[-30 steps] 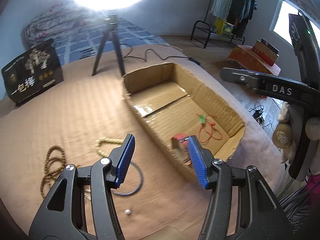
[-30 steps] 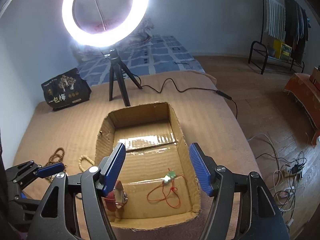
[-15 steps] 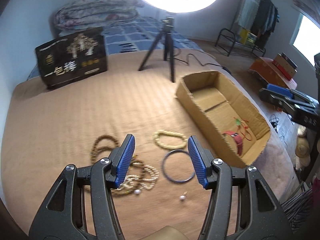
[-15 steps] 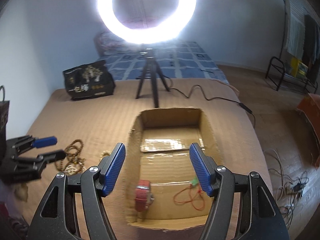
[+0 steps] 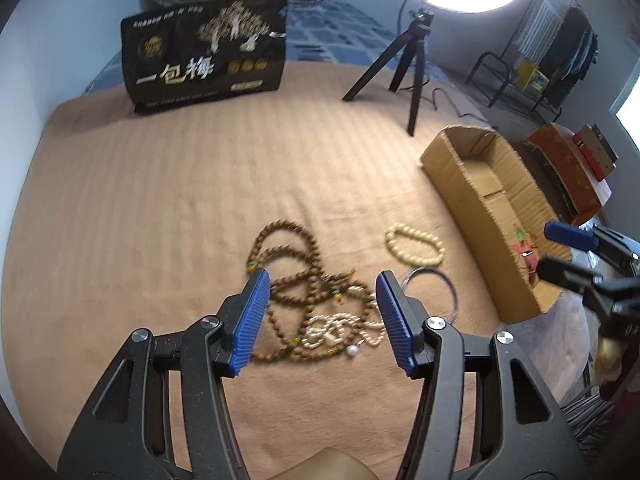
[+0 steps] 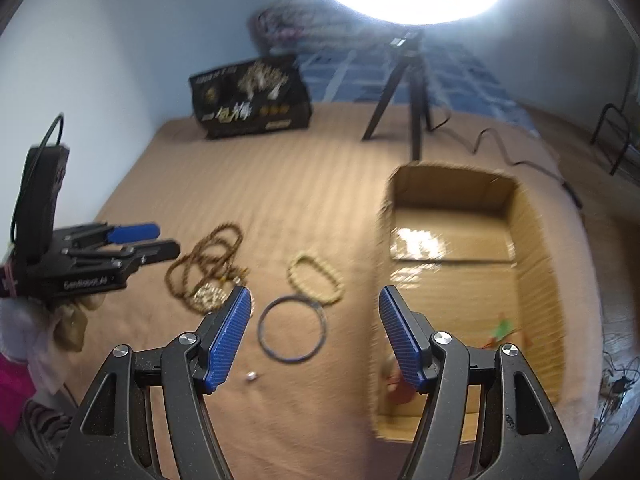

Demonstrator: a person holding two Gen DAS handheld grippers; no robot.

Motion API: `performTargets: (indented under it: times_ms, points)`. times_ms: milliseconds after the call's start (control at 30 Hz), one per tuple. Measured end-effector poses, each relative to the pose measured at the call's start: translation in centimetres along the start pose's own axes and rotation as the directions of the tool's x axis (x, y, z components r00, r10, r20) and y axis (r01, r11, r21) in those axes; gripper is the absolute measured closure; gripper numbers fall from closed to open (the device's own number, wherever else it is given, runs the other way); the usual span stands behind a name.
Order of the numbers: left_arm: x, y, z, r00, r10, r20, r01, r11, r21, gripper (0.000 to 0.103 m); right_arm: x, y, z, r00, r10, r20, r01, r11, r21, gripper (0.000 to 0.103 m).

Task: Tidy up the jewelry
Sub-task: 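Close the left tool on the brown bead strands while the right tool closes on the dark bangle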

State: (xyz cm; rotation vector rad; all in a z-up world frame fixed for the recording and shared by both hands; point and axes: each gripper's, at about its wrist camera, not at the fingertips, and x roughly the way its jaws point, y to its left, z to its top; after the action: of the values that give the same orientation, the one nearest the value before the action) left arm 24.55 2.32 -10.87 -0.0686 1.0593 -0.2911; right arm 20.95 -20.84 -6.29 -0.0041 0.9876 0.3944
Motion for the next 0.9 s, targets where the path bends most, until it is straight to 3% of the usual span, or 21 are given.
performTargets:
  times_ms: [200, 533, 900]
  points:
    - [1.5, 1.5, -0.3, 0.999, -0.011, -0.051, 0.009, 0.999, -0.035, 0.046, 2.5, 1.2, -0.5, 0.993, 0.056, -0.101, -0.055, 0.998, 0.01, 0.037]
    - [4.0, 2.6, -0.5, 0.992, -0.042, -0.119, 0.034, 0.997, -0.072, 0.046, 5.6, 2.0, -0.1, 0.975, 0.102, -0.199, -0.094, 0.994, 0.047, 0.037]
    - [5.7, 2.8, -0.5, 0.988, -0.052, -0.147, 0.039, 0.995, -0.093, 0.046, 7.5, 2.7, -0.8, 0.959, 0.049, -0.278, -0.038, 0.998, 0.047, 0.037]
